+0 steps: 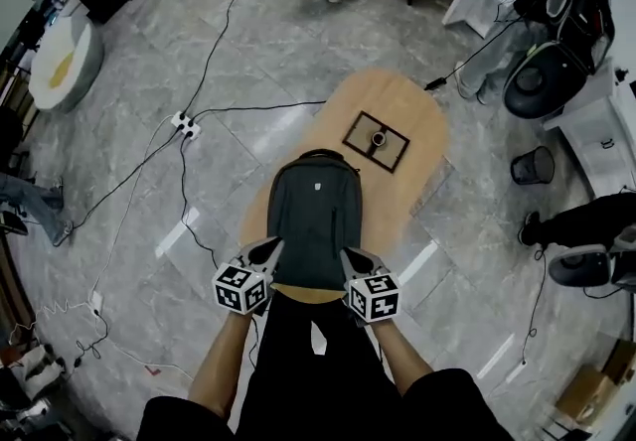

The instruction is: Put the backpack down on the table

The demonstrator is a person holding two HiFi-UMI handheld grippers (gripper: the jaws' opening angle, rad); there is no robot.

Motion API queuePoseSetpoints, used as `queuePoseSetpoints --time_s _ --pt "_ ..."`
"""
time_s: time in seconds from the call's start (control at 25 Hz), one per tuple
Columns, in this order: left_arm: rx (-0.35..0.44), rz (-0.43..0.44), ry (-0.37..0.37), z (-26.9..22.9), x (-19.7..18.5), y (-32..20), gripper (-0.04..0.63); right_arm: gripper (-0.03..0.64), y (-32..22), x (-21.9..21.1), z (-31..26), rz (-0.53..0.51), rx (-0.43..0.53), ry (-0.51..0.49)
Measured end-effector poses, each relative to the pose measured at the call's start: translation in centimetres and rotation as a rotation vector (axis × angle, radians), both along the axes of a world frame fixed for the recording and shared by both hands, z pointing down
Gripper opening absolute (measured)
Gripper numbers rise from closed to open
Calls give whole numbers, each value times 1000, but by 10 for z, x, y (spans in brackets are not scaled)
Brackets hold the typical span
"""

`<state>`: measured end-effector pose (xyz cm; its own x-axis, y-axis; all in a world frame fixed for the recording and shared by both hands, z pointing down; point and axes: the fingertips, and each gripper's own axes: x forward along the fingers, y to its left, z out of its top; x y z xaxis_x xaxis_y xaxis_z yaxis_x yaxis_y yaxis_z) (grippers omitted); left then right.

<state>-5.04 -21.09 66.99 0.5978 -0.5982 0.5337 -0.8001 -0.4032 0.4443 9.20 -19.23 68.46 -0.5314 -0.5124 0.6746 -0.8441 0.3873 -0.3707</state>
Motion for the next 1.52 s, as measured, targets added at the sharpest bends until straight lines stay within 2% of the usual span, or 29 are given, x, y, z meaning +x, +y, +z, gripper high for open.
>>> queuePoseSetpoints --time_s 0.24,0.36,0.52,0.92,1.12,1.52 --pt "95 -11 -57 -59 33 19 20 11 4 -3 -72 46 155 -30" --pt "127 9 -53 -80 47 27 20 9 10 -5 -96 58 194 -50" --pt "155 57 -107 -89 52 46 20 9 27 -19 -110 53 230 -54" --pt "229 37 -56 -127 28 94 20 9 88 -59 -143 108 295 -44" --pt "259 64 -57 -137 20 112 20 9 107 -71 -157 147 333 -46" --pt "279 70 -41 -148 -3 136 20 9 139 -99 -172 136 365 -30"
